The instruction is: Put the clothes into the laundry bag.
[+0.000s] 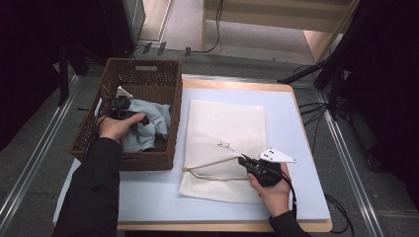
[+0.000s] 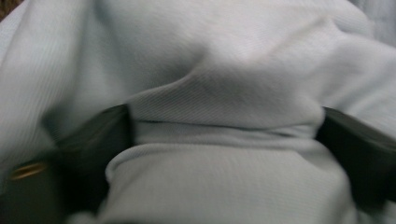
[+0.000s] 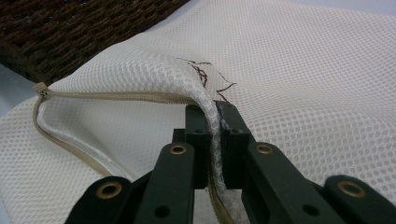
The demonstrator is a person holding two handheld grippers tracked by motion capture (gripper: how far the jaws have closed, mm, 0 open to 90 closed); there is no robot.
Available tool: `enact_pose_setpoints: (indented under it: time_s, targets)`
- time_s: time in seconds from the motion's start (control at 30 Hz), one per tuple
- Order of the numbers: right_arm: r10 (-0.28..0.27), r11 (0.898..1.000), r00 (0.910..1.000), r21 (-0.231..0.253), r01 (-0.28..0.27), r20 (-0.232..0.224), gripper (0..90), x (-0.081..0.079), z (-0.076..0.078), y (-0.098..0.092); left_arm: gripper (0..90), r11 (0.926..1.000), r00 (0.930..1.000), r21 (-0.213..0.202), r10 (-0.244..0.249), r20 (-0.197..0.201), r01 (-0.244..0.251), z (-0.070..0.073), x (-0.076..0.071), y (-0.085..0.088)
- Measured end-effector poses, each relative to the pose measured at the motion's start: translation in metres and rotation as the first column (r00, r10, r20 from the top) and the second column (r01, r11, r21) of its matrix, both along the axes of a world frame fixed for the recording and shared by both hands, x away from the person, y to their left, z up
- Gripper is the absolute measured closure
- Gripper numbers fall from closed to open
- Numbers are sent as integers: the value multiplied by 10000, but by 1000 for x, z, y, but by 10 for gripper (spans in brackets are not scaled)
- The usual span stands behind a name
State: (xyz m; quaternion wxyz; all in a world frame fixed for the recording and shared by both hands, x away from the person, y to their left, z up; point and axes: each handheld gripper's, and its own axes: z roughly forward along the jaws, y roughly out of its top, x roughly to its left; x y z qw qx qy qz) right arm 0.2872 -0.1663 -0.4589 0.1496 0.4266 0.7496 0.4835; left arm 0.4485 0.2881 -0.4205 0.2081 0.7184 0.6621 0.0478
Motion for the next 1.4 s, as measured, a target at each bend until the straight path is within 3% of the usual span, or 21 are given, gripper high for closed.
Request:
enact_pose_setpoints:
  time_s: [0.03, 0.07, 0.13, 0.17, 0.23, 0.27, 0.33, 0.43, 0.47, 0.5, 0.57, 0.7, 0.8, 0.93, 1.03, 1.1, 1.17, 1.2, 1.27, 1.33, 1.4]
  targets:
    - [-1, 10000, 10000, -5, 1, -14, 849, 0, 0, 0, 319, 9998, 9999, -136, -140, 75, 141, 1, -1, -1]
    - [-8, 10000, 10000, -26, 8, -1, 850, 0, 0, 0, 499, 9987, 9994, -403, -299, 161, 306, 3, -1, -1]
    - [-16, 10000, 10000, -34, 16, -9, 850, 0, 0, 0, 552, 9946, 9984, -920, -444, 361, 476, 6, 0, -1]
    - [-18, 10000, 10000, -25, 18, -12, 850, 1, 0, 0, 584, 9816, 9956, -1711, -761, 546, 844, 8, 0, -4]
    - [-1, 10000, 10000, -18, 1, -1, 850, 1, 0, 0, 590, 9637, 9868, -2175, -1399, 816, 1546, 11, 1, -12]
    - [-5, 10000, 10000, -13, 5, -36, 850, 1, 0, 1, 584, 9580, 9810, -2175, -1704, 927, 1870, 13, 1, -18]
    - [-11, 10000, 10000, -2, 11, -59, 850, 2, -1, 1, 498, 9593, 9741, -1799, -2016, 1028, 2175, 16, 1, -26]
    - [-14, 10000, 10000, -11, 14, -74, 849, 3, -1, 0, 196, 9646, 9738, -1661, -1834, 1343, 2046, 23, 4, -30]
    - [-11, 10000, 10000, -15, 11, -61, 849, 3, -1, 0, 95, 9663, 9664, -1358, -1951, 1671, 2186, 27, 3, -29]
    - [-12, 10000, 10000, -11, 12, -46, 849, 2, -1, 0, 0, 9729, 9650, -1179, -1735, 1964, 1989, 30, 2, -26]
    - [2, 10000, 10000, 0, -2, -37, 848, 2, -1, -1, 0, 9893, 9728, -753, -1072, 2053, 1249, 33, 2, -18]
    - [-2, 10000, 10000, -17, 2, -66, 847, 2, -2, -2, 0, 9987, 9871, -495, 10, 1603, 70, 25, 0, 1]
    - [-16, 10000, 10000, -29, 16, -35, 846, 1, -1, -1, 0, 9982, 9943, -202, 585, 890, -569, 15, 0, 9]
    - [-17, 10000, 10000, -27, 17, -38, 845, 1, -1, -1, 0, 9985, 9983, -58, 540, -216, -541, 2, 4, 7]
    - [-21, 10000, 10000, -48, 21, -79, 845, 1, -2, -1, 0, 9981, 9975, -453, 401, -587, -428, -4, 5, 4]
    - [-10, 10000, 10000, -42, 10, -54, 844, 1, -2, -1, 0, 9975, 9975, -694, -188, -677, 141, -5, 5, -1]
    - [-9, 10000, 10000, -17, 9, -38, 844, 1, -1, -1, 141, 9935, 9942, -883, -780, -746, 713, -4, 5, -8]
    - [-9, 10000, 10000, -17, 9, -38, 844, 1, -1, -1, 141, 9893, 9923, -1104, -1029, -694, 948, -2, 4, -11]
    - [-6, 10000, 10000, -26, 6, -32, 844, 1, -1, -1, 360, 9815, 9924, -1577, -1165, -392, 1090, 1, 4, -15]
    - [2, 10000, 10000, -20, -2, -23, 843, 2, -1, -1, 373, 9768, 9943, -1869, -1065, -11, 1044, 5, 5, -19]
    - [0, 10000, 10000, -11, 0, -26, 841, 2, 0, -1, 372, 9672, 9920, -2208, -1252, 175, 1259, 8, 5, -25]
